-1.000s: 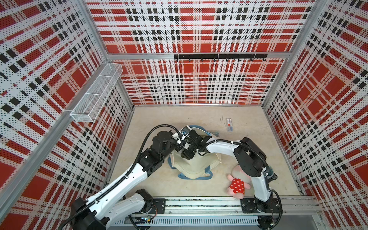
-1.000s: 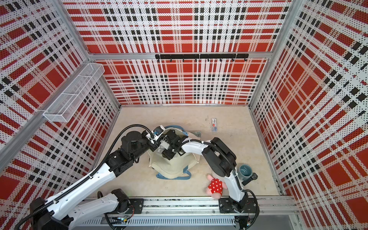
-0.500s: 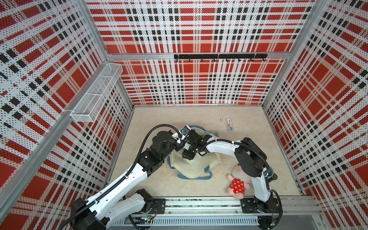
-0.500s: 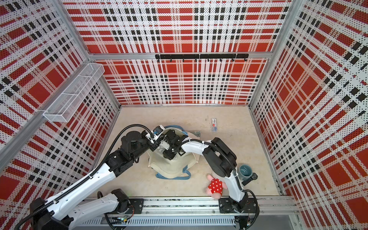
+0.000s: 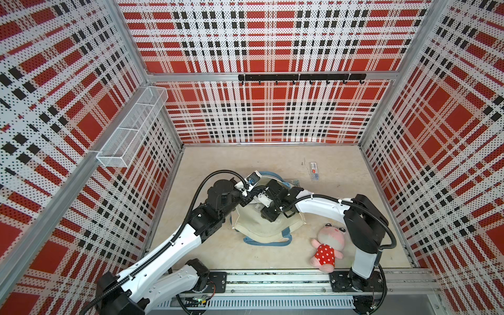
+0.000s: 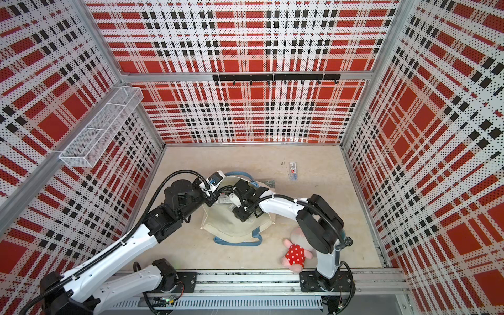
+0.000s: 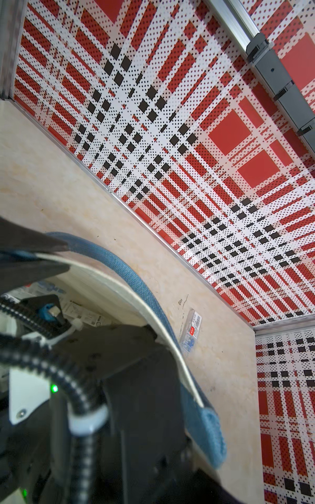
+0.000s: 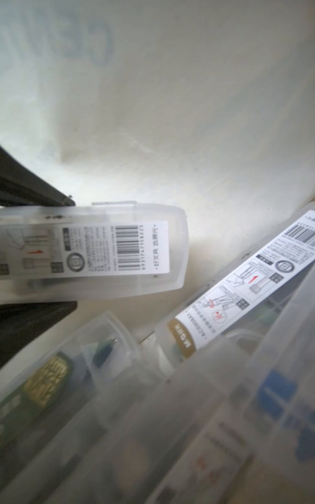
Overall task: Take out the compass set from the canvas bag
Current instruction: Pick up the compass set from the canvas bag.
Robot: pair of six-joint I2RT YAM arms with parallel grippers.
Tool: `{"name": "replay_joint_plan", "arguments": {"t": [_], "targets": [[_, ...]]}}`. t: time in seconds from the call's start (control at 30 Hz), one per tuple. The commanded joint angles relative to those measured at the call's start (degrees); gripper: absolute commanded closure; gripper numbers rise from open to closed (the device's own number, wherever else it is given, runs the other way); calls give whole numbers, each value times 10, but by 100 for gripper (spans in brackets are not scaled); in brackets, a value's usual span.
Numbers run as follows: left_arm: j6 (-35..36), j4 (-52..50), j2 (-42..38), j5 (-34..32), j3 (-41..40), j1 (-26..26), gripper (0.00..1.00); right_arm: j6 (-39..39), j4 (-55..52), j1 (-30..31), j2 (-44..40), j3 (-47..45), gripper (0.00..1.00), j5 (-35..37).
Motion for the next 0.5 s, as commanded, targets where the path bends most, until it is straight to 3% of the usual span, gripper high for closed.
{"name": "replay_joint_plan", "arguments": {"t": [0.0,0.47], "targets": [[-6,46,-13,18,0,-3,100,8,4,9,-58,-21,67,11],[-8,57,-14,28,-6,14,100,-24,-81,14,-177,-60,68,55]]}}
